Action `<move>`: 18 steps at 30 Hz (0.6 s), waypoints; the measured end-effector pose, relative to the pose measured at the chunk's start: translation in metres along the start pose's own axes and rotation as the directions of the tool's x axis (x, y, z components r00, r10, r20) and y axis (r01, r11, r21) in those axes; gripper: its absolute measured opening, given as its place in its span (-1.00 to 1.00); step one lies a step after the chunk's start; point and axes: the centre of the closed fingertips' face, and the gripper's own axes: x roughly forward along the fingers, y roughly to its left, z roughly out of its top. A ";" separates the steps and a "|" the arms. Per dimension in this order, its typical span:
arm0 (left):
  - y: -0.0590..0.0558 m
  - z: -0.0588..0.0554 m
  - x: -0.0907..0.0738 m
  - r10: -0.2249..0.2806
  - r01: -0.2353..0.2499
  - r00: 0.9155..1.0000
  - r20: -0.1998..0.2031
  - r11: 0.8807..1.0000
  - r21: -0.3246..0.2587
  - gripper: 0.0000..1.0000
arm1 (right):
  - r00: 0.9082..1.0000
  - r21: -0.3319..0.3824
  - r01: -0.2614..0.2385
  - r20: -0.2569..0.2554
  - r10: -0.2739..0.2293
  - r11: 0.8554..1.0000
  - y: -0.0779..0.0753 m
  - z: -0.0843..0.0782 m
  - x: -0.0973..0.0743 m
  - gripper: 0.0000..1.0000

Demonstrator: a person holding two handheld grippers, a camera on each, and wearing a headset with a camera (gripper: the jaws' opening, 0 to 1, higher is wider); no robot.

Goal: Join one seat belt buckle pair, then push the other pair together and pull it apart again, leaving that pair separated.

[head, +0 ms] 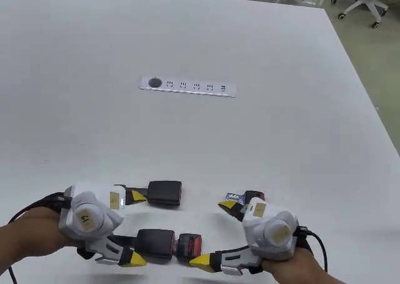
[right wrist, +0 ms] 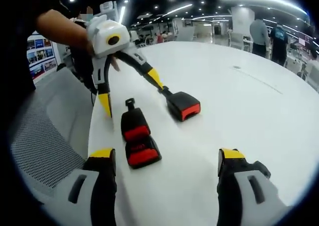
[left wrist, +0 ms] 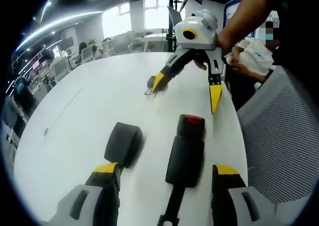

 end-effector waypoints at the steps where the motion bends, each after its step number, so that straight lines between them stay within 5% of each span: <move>1: 0.003 0.001 -0.002 0.009 -0.009 1.000 0.004 1.000 -0.002 0.57 | 1.000 -0.005 0.007 -0.002 -0.007 1.000 0.000 -0.001 -0.003 0.68; 10: 0.042 0.010 -0.017 0.072 -0.071 0.997 0.023 0.997 -0.029 0.59 | 0.996 0.004 0.080 0.029 -0.080 0.997 -0.043 0.008 -0.034 0.78; 18: 0.065 0.019 -0.011 0.079 -0.078 0.996 0.031 0.996 -0.036 0.61 | 0.997 -0.002 0.075 0.012 -0.075 0.997 -0.075 0.007 -0.044 0.81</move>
